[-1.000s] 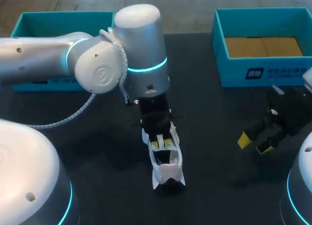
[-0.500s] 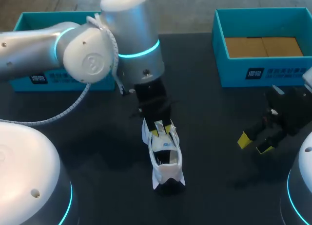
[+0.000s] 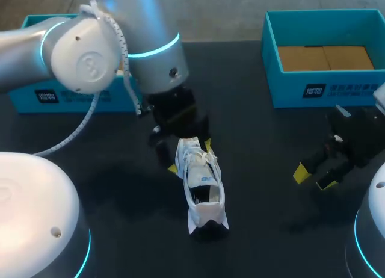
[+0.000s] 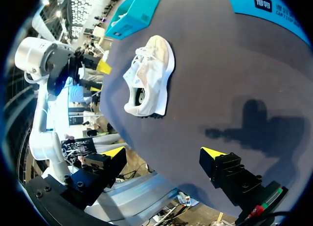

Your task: Take the shoe out of the shoebox, open the shoe tongue, remove and reinsert the insole, then place the shoe into the shoebox

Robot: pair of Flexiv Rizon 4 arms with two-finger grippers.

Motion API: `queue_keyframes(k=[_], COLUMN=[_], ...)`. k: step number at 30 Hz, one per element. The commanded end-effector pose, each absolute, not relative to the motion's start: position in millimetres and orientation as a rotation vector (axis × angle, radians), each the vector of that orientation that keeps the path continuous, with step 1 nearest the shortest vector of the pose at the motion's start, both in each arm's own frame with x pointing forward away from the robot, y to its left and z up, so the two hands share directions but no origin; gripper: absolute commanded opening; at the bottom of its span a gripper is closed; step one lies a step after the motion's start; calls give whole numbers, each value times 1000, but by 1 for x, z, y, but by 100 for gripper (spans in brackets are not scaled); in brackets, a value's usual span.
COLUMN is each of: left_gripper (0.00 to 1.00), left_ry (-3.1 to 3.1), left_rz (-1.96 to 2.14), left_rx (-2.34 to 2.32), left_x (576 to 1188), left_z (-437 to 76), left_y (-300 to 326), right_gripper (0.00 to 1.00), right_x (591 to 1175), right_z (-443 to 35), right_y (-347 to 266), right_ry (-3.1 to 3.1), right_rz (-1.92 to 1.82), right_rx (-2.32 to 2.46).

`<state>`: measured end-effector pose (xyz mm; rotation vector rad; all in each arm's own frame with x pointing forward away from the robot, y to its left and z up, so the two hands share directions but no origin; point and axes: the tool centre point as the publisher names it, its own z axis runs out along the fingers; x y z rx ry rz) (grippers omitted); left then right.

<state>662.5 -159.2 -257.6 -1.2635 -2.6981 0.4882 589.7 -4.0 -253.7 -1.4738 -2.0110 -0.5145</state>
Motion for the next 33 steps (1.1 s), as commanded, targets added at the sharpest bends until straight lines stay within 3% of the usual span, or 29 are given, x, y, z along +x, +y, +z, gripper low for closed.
queue_keyframes(k=[1,12,18,33], left_gripper=[100,100,100,100], left_ry=[-2719,-2719,-2829,-3021], left_rz=[501,501,465,198], left_rx=[-1274,-1274,-714,-25], left_x=[654,654,635,591], left_z=[-254,-254,-247,-269], left_y=[-150,-150,-161,-165], right_gripper=[100,100,100,100], right_x=[589,589,589,589], right_z=[-254,-254,-254,-254], right_y=[-4,-4,-4,-4], right_ry=[-2012,-2012,-2012,-2012], right_rz=[-513,-513,-513,-513], right_rx=[-1478,-1478,-1478,-1478])
